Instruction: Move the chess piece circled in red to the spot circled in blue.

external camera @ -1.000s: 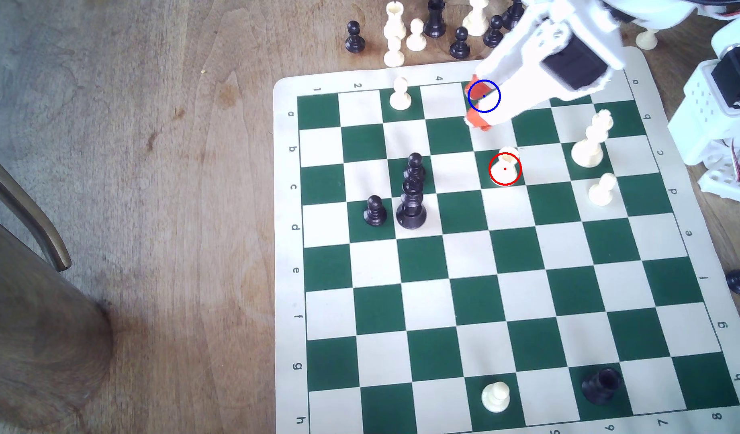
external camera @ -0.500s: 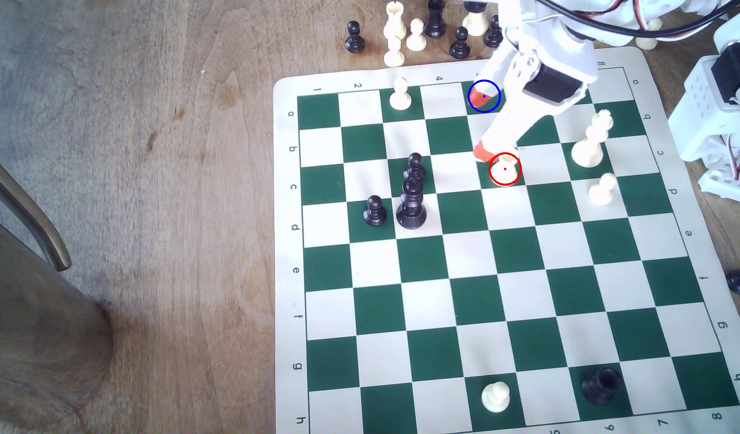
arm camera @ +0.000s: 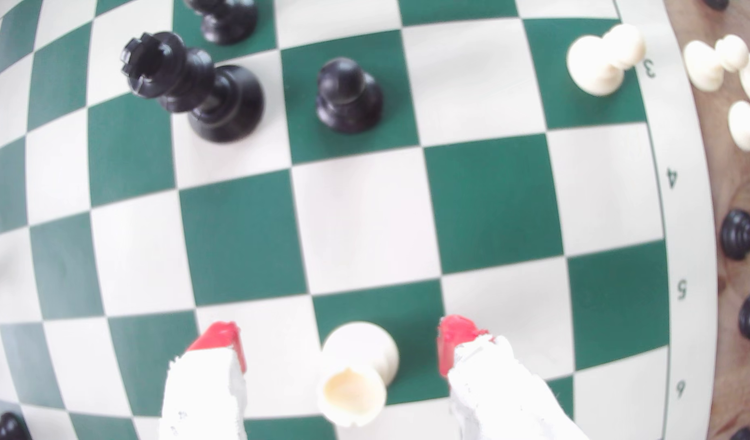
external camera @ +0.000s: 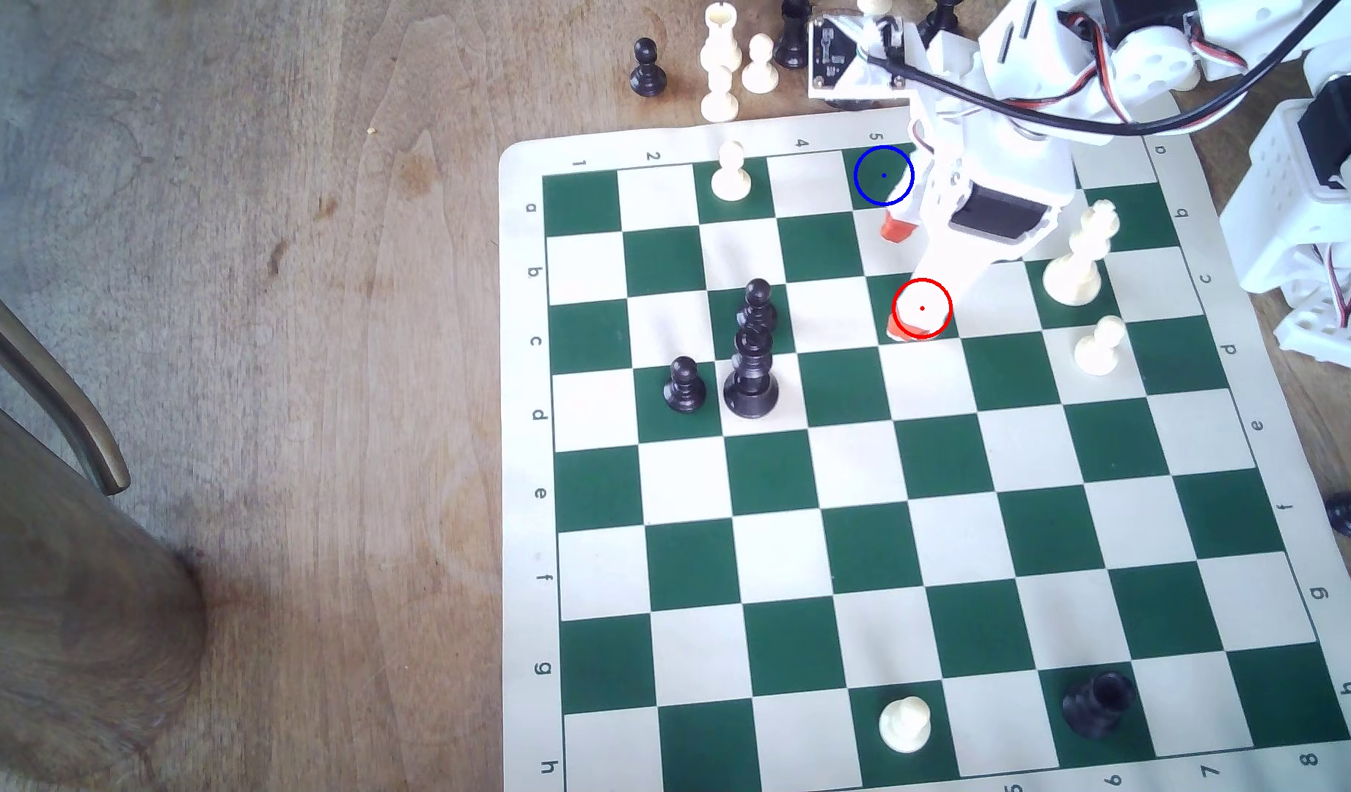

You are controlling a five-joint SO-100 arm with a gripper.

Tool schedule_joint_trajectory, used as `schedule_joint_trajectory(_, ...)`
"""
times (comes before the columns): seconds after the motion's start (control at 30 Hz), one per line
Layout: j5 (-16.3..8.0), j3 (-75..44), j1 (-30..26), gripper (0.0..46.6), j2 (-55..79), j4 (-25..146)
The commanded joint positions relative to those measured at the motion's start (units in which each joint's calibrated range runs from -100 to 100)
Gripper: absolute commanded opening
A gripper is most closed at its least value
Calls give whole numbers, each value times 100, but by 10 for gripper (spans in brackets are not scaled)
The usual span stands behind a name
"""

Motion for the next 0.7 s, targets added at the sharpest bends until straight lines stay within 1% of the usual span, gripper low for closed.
schedule_joint_trajectory(0.0, 29, -15, -4, 254, 29, -87)
schedule_joint_trajectory(0.2, 39, 49, -35, 246, 97, -38)
schedule_joint_trajectory(0.27, 39, 58, -98, 233, 80, 69)
schedule_joint_trajectory(0.5, 34, 58, -168, 230, 97, 184)
schedule_joint_trajectory(0.67, 0, 58, -270, 206, 105, 184)
